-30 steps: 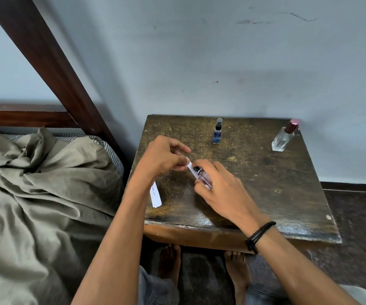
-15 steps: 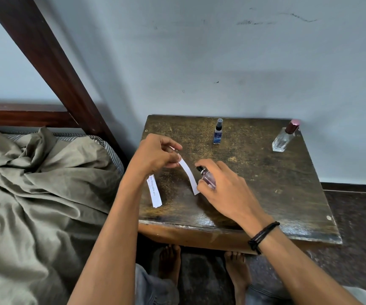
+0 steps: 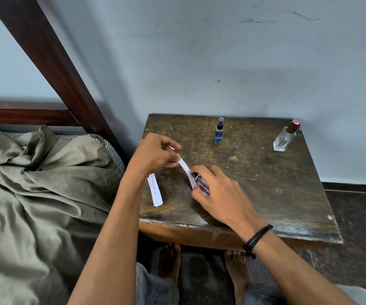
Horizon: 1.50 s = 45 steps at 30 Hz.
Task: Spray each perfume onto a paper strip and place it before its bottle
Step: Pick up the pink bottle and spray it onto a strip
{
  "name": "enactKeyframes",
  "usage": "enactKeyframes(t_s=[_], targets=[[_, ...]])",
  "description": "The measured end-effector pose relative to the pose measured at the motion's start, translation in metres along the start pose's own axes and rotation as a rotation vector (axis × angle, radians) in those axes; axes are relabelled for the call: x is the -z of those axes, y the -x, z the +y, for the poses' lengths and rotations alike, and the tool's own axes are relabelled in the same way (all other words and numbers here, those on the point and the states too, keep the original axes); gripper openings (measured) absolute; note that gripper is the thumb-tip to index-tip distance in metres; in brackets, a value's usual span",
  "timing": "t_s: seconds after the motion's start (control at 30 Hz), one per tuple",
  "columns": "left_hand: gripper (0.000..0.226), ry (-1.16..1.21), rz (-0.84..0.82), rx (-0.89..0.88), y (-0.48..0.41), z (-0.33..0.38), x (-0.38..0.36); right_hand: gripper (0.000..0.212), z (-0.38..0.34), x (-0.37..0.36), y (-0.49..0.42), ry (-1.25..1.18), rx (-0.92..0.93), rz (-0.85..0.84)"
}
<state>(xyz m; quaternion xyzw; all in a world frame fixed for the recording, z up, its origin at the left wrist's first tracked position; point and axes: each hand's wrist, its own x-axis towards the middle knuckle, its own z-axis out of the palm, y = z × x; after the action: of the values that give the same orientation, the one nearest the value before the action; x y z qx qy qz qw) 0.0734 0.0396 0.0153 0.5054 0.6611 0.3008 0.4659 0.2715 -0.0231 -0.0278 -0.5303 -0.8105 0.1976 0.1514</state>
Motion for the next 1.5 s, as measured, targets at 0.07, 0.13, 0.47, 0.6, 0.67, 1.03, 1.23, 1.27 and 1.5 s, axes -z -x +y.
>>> enactKeyframes(t_s=[0.07, 0.13, 0.47, 0.6, 0.67, 1.03, 1.23, 1.27, 1.5], targets=[[0.020, -0.001, 0.000, 0.002, 0.0003, 0.0001, -0.0002, 0.032, 0.0002, -0.0005, -0.0002, 0.006, -0.001, 0.004], [0.020, -0.003, 0.000, 0.005, 0.0006, 0.0003, -0.0007, 0.031, 0.0002, -0.0011, -0.0005, 0.012, 0.004, 0.006], [0.021, 0.005, -0.003, 0.011, 0.0006, -0.0003, 0.0017, 0.032, 0.0028, -0.0030, -0.0003, 0.007, 0.005, 0.034], [0.020, -0.002, 0.018, -0.003, 0.0006, -0.0002, 0.0032, 0.036, 0.0023, -0.0006, 0.0002, -0.006, 0.003, 0.024], [0.020, -0.011, 0.023, -0.007, 0.0007, -0.0008, 0.0031, 0.035, 0.0017, 0.0008, 0.0003, -0.001, 0.008, 0.013], [0.022, -0.045, 0.027, -0.002, -0.0005, -0.0034, 0.0034, 0.032, -0.0020, 0.0002, 0.0042, 0.119, 0.035, -0.031], [0.022, -0.046, 0.016, -0.001, 0.0005, -0.0020, 0.0037, 0.025, -0.0038, 0.0004, 0.0038, 0.147, 0.048, -0.035], [0.022, -0.048, 0.015, 0.000, 0.0007, -0.0020, 0.0038, 0.025, -0.0038, 0.0002, 0.0034, 0.149, 0.046, -0.037], [0.021, -0.079, 0.028, -0.006, 0.0007, -0.0031, 0.0053, 0.037, 0.0026, 0.0052, -0.0008, -0.108, -0.078, -0.011]])
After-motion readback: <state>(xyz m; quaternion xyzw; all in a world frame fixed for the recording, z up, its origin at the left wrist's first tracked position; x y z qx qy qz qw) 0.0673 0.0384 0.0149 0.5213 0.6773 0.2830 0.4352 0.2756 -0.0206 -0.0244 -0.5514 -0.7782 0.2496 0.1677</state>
